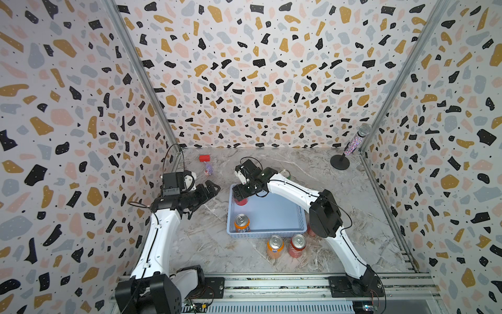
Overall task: Take out the drinks from the basket
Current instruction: Pick up the drink from the basket.
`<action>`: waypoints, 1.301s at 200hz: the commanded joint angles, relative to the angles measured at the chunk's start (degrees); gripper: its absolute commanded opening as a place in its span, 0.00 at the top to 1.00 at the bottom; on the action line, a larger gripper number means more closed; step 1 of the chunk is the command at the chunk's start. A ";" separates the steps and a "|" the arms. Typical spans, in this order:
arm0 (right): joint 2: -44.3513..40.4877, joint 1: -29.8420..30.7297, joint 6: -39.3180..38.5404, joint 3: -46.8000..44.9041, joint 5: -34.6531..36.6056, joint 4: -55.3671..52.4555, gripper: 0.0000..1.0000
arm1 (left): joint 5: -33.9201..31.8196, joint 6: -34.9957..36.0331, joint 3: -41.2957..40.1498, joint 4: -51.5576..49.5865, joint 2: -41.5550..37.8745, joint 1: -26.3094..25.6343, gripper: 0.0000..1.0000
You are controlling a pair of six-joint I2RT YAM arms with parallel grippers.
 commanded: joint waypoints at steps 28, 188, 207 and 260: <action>1.08 0.04 0.80 2.13 1.77 2.23 0.16 | 2.02 -0.35 -0.35 1.96 0.57 0.43 0.00; -9.04 1.49 -2.64 -4.35 7.03 5.59 0.77 | 1.07 -1.74 -0.78 3.66 -0.66 0.50 0.00; -10.62 1.47 -3.05 -4.68 7.27 5.19 0.78 | 1.62 -2.81 -0.89 4.61 -1.14 0.51 0.00; -14.35 1.52 -3.68 -5.86 7.92 5.24 0.80 | 2.91 -6.00 3.65 5.99 -0.95 0.36 0.00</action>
